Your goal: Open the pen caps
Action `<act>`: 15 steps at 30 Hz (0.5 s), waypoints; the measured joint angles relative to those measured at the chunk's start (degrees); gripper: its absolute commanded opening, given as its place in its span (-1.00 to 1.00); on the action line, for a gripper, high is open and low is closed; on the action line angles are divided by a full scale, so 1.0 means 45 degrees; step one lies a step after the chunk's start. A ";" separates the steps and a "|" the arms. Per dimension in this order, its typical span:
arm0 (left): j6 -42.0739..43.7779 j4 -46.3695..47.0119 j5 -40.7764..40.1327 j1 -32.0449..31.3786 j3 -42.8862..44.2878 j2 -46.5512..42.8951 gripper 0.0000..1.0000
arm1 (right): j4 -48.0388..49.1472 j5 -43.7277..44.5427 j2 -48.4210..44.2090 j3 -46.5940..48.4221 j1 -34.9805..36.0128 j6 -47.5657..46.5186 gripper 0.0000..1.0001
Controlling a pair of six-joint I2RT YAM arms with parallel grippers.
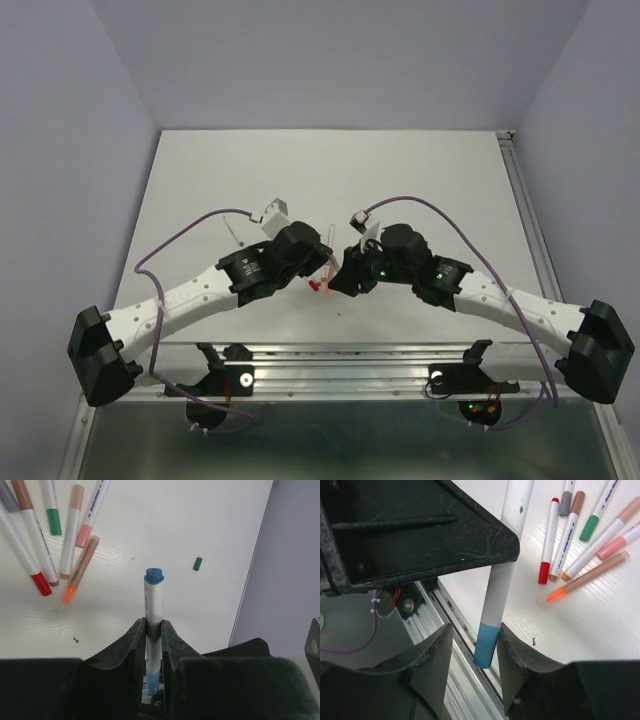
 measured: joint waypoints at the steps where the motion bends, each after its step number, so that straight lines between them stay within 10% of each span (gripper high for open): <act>1: -0.0044 -0.0005 -0.0049 -0.0024 0.0000 0.0000 -1.00 | -0.0005 0.0063 -0.0005 0.0000 0.0000 0.0063 -0.14; 15: -0.0457 -0.0185 -0.0253 -0.0107 0.0000 -0.0102 -0.80 | -0.0389 0.0733 -0.0063 0.0000 -0.0063 0.0622 -0.99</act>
